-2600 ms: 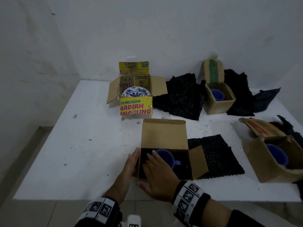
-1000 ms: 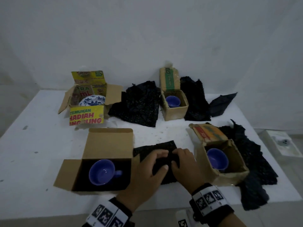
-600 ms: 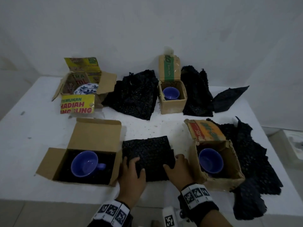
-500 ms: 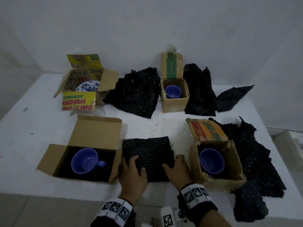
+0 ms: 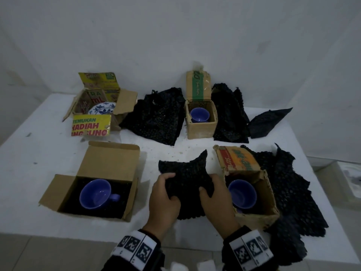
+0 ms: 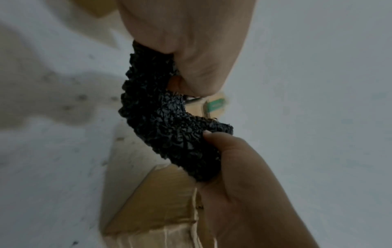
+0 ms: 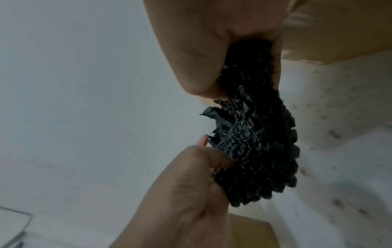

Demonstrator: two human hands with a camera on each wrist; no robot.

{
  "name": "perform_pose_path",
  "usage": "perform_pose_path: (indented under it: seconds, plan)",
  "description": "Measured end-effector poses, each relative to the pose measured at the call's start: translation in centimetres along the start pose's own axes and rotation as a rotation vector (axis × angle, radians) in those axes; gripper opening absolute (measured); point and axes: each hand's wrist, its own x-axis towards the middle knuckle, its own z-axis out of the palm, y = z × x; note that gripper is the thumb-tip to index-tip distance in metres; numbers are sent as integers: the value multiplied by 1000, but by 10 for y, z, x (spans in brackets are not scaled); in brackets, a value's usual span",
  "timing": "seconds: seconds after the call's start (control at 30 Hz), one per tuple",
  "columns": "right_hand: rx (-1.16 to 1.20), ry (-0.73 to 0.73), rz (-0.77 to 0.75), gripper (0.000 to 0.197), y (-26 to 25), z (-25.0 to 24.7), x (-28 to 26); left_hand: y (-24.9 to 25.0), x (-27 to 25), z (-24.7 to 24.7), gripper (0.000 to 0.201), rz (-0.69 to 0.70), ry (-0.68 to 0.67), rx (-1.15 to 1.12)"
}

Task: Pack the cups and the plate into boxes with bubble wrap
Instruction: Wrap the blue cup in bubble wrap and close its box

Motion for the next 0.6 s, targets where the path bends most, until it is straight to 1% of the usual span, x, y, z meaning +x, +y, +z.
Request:
perform_pose_path:
  seconds: [0.1, 0.23, 0.33, 0.43, 0.5, 0.6]
  plan:
    - [54, 48, -66, 14, -21, -14, -1, 30, -2, -11, 61, 216, 17, -6]
    - [138, 123, -145, 19, -54, -21, 2, 55, 4, -44, 51, 345, 21, -104]
    - [266, 112, -174, 20, -83, -15, -1, 63, 13, -86, 53, 384, 36, -177]
    - [381, 82, -176, 19, -116, 0, -2, 61, 26, -137, 51, 394, 18, -242]
    - [406, 30, -152, 19, -134, 17, -1, 51, 38, -170, 56, 373, 48, -300]
    - [380, 4, -149, 29, -147, 50, 3, 28, 55, -210, 66, 297, 94, -312]
